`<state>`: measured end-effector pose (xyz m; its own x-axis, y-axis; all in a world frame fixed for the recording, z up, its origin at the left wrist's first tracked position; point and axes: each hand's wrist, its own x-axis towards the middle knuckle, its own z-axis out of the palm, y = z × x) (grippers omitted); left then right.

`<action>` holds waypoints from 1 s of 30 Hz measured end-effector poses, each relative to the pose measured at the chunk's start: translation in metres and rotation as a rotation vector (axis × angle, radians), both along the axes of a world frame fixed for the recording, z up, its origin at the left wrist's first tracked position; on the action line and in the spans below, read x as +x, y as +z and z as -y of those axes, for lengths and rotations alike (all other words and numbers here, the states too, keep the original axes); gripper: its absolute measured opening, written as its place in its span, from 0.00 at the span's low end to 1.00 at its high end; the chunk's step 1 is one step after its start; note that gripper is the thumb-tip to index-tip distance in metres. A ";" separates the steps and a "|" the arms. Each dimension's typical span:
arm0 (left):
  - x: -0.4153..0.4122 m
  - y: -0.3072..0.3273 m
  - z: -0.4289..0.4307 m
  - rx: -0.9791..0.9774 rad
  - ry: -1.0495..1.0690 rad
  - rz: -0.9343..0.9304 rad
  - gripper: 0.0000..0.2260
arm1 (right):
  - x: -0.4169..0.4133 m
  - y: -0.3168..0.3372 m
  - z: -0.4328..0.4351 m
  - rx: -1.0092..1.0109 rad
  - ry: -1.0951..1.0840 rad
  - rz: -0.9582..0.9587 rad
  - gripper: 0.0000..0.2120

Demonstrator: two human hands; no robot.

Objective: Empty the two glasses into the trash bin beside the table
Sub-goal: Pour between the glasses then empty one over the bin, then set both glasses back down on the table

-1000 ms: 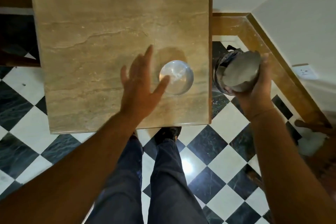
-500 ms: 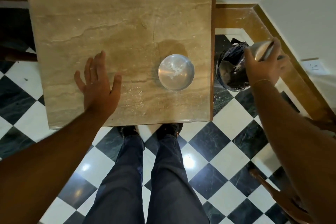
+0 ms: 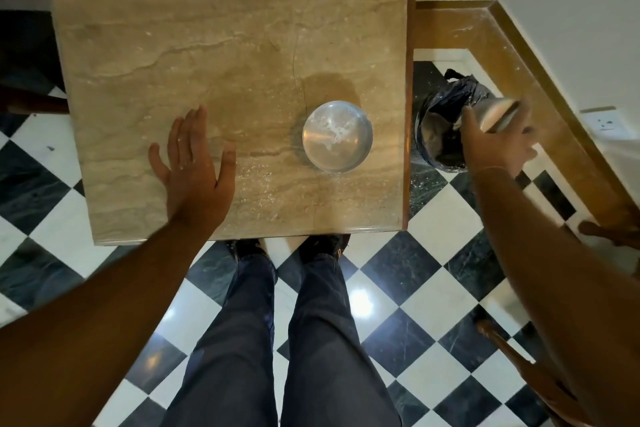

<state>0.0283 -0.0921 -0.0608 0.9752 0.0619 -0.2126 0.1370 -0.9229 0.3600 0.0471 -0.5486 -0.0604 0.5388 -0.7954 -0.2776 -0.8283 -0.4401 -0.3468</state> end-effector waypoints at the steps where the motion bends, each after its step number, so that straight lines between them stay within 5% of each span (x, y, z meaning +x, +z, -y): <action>1: 0.000 -0.001 0.000 -0.012 0.005 -0.003 0.30 | -0.002 0.000 -0.001 -0.089 0.022 0.070 0.46; 3: -0.002 -0.001 0.000 0.001 0.010 0.013 0.30 | 0.009 0.001 0.001 -0.163 0.100 0.160 0.46; 6: -0.005 -0.001 -0.002 0.009 -0.013 0.015 0.30 | 0.003 -0.007 0.000 -0.038 0.054 -0.045 0.48; 10: -0.005 0.001 -0.004 0.015 -0.003 0.035 0.30 | -0.002 -0.010 0.009 -0.007 0.030 -0.023 0.48; 16: -0.005 0.012 0.002 -0.071 -0.001 0.032 0.31 | -0.008 0.021 0.002 0.413 -0.392 0.489 0.34; 21: 0.004 0.044 0.021 -0.255 -0.143 0.017 0.37 | -0.008 0.080 -0.056 0.905 -0.381 0.521 0.28; 25: 0.013 0.082 0.048 -0.422 -0.294 -0.125 0.52 | -0.013 0.109 -0.141 1.255 -0.196 0.498 0.18; 30: 0.017 0.111 0.053 -0.528 -0.255 -0.301 0.67 | -0.022 0.108 -0.245 1.533 -0.094 0.203 0.21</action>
<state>0.0452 -0.1448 0.0502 0.8385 -0.3512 -0.4167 0.1026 -0.6493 0.7536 0.0247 -0.3035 0.0476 0.6332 0.1410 -0.7610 -0.7163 0.4791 -0.5073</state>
